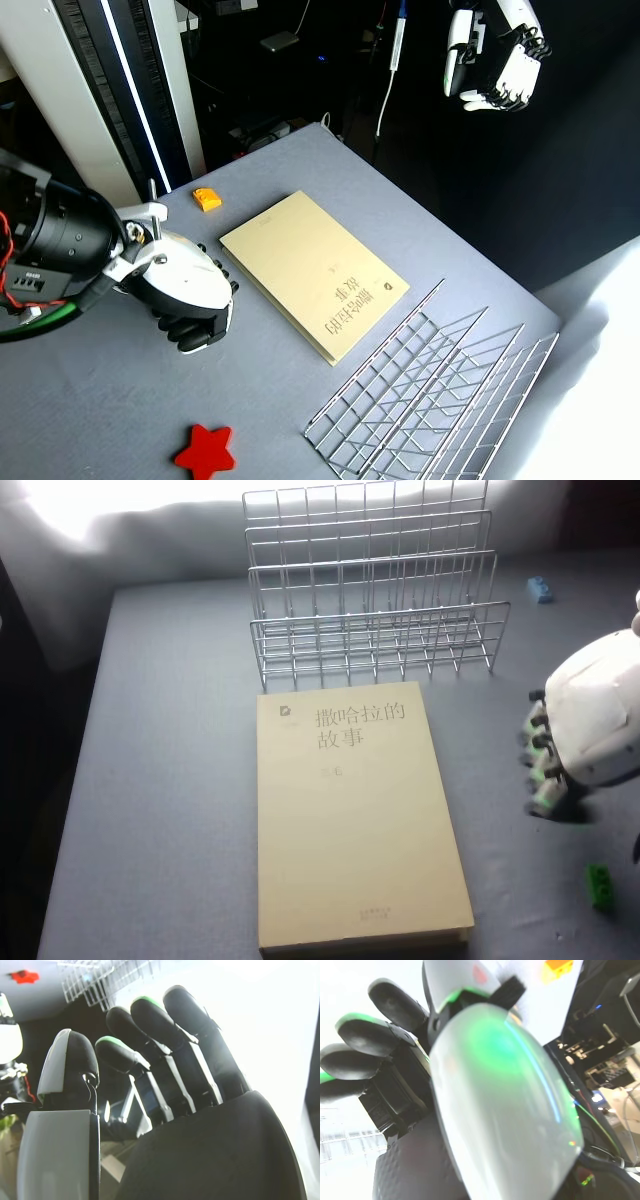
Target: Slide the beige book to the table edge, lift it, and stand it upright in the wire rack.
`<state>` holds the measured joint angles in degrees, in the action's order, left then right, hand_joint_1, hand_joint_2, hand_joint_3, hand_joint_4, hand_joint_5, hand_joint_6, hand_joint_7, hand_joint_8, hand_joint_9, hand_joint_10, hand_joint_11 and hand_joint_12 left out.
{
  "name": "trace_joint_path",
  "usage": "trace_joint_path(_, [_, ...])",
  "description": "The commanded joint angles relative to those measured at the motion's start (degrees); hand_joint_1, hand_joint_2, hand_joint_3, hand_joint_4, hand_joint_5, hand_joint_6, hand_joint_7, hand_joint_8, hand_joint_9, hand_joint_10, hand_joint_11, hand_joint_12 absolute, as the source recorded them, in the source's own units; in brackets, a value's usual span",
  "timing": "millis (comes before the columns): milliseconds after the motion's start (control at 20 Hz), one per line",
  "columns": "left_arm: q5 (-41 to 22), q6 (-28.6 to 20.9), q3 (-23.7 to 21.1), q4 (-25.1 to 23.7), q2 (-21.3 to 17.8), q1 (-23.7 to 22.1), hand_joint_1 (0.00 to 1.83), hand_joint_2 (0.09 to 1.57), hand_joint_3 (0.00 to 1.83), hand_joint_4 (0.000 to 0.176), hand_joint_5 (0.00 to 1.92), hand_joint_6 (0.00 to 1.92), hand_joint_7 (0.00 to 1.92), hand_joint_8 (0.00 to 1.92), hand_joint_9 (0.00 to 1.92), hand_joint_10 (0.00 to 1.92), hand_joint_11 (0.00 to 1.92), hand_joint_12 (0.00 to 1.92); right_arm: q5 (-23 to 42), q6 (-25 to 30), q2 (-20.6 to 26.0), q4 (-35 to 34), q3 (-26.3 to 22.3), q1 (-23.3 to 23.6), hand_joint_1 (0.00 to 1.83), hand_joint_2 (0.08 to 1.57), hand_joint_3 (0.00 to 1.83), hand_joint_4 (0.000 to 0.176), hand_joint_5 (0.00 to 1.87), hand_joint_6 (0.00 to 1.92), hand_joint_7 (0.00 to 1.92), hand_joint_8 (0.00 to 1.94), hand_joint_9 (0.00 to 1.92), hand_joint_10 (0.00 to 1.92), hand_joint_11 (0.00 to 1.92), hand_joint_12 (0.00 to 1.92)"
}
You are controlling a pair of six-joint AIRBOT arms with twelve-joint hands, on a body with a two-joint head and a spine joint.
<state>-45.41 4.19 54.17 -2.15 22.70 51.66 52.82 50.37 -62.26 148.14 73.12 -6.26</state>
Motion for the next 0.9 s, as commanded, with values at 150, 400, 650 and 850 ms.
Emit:
trace_joint_path(150, [-4.5,-0.4,-0.1,3.2,-0.2,-0.7,0.32,1.01,0.00,0.000,0.26,0.00,0.26,0.00,0.21,0.00,0.00,0.50,-1.2,-0.9,-0.8,-2.0,1.8,0.6,0.17,1.14,0.00,0.000,0.25,0.00,0.24,0.00,0.21,0.00,0.00,0.71])
trace_joint_path(400, [-0.1,8.8,-6.8,20.2,-0.6,-1.5,0.33,1.01,0.00,0.000,0.30,0.01,0.28,0.01,0.23,0.00,0.00,0.51,-3.7,-0.9,-2.8,-2.0,3.0,0.4,0.19,1.14,0.00,0.000,0.27,0.01,0.27,0.00,0.25,0.01,0.00,0.67])
trace_joint_path(650, [7.8,15.4,-9.9,34.4,-2.5,-3.6,0.34,1.01,0.00,0.000,0.26,0.00,0.25,0.00,0.21,0.00,0.00,0.46,-5.2,-0.2,-6.2,-1.9,4.8,-0.2,0.18,1.15,0.00,0.000,0.27,0.00,0.27,0.00,0.25,0.00,0.00,0.72])
trace_joint_path(850, [12.7,18.7,-10.2,41.0,-2.6,-3.3,0.36,1.00,0.00,0.000,0.26,0.00,0.24,0.00,0.21,0.00,0.00,0.43,-7.1,1.6,-9.0,-1.9,5.3,-1.0,0.19,1.14,0.00,0.000,0.28,0.00,0.28,0.00,0.26,0.01,0.00,0.78])
